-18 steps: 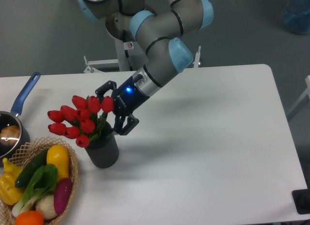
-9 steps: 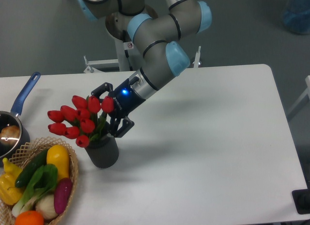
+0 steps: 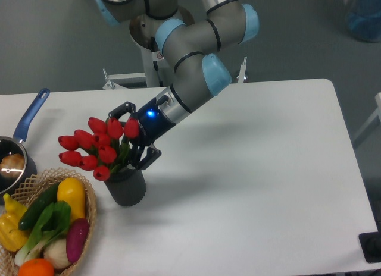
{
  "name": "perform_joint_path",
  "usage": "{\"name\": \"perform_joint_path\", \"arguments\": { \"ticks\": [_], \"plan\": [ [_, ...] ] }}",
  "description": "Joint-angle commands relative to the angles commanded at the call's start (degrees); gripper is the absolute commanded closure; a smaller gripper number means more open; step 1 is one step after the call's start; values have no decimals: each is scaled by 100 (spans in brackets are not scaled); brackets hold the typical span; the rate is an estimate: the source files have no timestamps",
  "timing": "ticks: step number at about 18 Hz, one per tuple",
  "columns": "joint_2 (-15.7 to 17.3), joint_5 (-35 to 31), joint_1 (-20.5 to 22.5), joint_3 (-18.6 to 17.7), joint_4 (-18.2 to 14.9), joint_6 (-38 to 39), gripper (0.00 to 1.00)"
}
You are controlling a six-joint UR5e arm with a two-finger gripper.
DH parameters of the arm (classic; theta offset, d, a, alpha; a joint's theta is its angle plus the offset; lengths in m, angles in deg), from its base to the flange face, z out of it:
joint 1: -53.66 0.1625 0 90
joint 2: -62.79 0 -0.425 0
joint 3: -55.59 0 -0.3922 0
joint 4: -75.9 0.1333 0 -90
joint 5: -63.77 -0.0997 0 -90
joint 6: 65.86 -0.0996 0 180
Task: Pick up the flowers from the vase
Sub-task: 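Close the gripper on the tulip stems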
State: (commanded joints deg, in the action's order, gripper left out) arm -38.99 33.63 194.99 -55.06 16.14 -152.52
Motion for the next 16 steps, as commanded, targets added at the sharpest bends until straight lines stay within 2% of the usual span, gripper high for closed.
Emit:
{"name": "perform_joint_path", "arguments": {
  "ticks": [5, 7, 13, 16],
  "plan": [
    [0, 0, 26, 9, -9, 0, 11],
    [0, 0, 35, 0, -9, 0, 21],
    [0, -9, 35, -9, -17, 9, 42],
    [0, -9, 44, -26, -18, 44, 42]
  ]
}}
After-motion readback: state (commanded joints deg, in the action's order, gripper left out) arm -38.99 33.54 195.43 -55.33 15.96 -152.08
